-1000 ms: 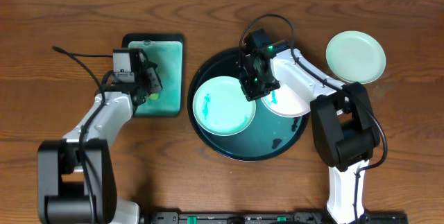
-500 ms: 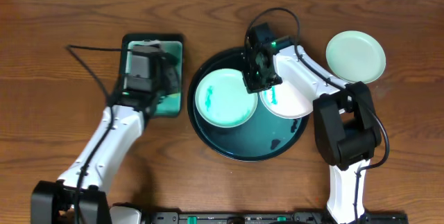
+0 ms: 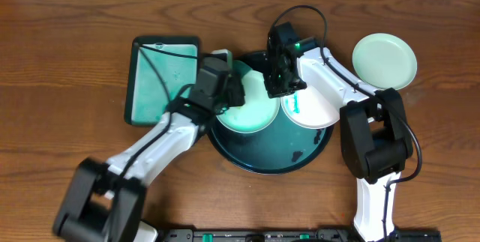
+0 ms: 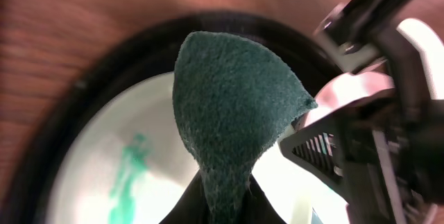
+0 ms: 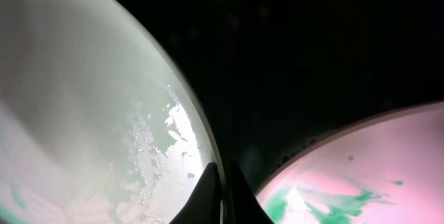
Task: Clean dirty plates on tray and stack at the side
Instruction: 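Scrub the mint plate with the sponge while the right gripper holds it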
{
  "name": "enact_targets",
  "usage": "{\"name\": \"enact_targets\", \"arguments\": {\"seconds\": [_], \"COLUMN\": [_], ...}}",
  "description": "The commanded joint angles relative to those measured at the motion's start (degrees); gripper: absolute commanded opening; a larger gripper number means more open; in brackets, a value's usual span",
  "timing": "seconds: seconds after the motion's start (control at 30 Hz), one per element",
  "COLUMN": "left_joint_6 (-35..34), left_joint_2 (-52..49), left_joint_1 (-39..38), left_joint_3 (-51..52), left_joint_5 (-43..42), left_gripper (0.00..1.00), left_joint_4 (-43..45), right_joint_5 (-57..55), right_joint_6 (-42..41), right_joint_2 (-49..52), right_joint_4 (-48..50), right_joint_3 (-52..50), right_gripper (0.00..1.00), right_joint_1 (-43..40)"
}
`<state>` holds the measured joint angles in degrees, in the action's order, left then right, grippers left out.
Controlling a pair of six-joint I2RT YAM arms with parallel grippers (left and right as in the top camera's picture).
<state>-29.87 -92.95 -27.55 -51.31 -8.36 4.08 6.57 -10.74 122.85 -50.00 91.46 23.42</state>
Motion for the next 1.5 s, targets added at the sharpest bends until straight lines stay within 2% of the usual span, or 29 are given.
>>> {"name": "enact_targets", "arguments": {"seconds": [0.0, 0.17, 0.3, 0.37, 0.6, 0.73, 0.83, 0.9, 1.0, 1.07, 1.17, 1.33, 1.47], "left_joint_6": [-5.0, -10.7, -10.7, -10.3, 2.5, 6.3, 6.3, 5.1, 0.3, -6.0, -10.6, -10.5, -10.4], "left_joint_2": [-4.9, -11.0, -14.2, -15.0, -13.8, -11.6, -9.2, -6.9, -4.6, -4.2, -4.6, -6.5, -8.5], "left_joint_1": [-0.2, -0.3, -0.2, -0.2, 0.0, 0.0, -0.2, -0.3, -0.3, -0.3, -0.5, -1.3, -1.6], "left_joint_3": [-1.4, -1.4, -1.4, -1.4, -1.5, -1.5, -1.8, -2.1, -2.1, -2.1, -2.1, -2.1, -2.1], "left_joint_5": [0.4, 0.4, 0.6, 3.5, 25.1, 28.2, 25.5, 17.7, 5.5, -0.6, -1.7, -1.6, -1.5], "left_gripper": [0.07, 0.07, 0.07, 0.07, 0.07, 0.07, 0.07, 0.07, 0.07, 0.07, 0.07, 0.08, 0.15], "left_joint_4": [3.8, 6.7, 7.5, 6.6, -4.3, -6.0, -5.7, -4.8, -2.2, -0.4, -0.6, -0.6, -0.6], "right_joint_5": [-1.6, -1.6, -1.6, -1.6, -1.6, -1.6, -1.6, -1.6, -1.6, -1.6, -1.6, -1.6, -1.6], "right_joint_6": [-1.4, -1.4, -1.4, -1.4, -1.2, -1.2, -1.2, -1.2, -1.2, -1.2, -1.2, -1.2, -1.2], "right_joint_2": [0.3, 0.3, 0.3, 0.3, 0.3, 0.3, 0.3, 0.3, 0.3, 0.3, 0.3, 0.3, 0.3], "right_joint_4": [-0.3, -0.4, -0.3, -0.4, -0.7, -0.6, -0.6, -0.6, -0.6, -0.6, -0.6, -0.6, -0.6], "right_joint_3": [1.2, 1.2, 1.2, 1.2, 1.2, 1.2, 1.2, 1.2, 1.2, 1.2, 1.2, 1.2, 1.2], "right_gripper": [0.01, 0.01, 0.01, 0.01, 0.01, 0.01, 0.01, 0.01, 0.01, 0.01, 0.01, 0.01, 0.01], "right_joint_1": [-0.7, -0.7, -0.7, -0.7, -0.7, -0.7, -0.7, -0.7, -0.7, -0.7, -0.7, -0.6, -0.5]}}
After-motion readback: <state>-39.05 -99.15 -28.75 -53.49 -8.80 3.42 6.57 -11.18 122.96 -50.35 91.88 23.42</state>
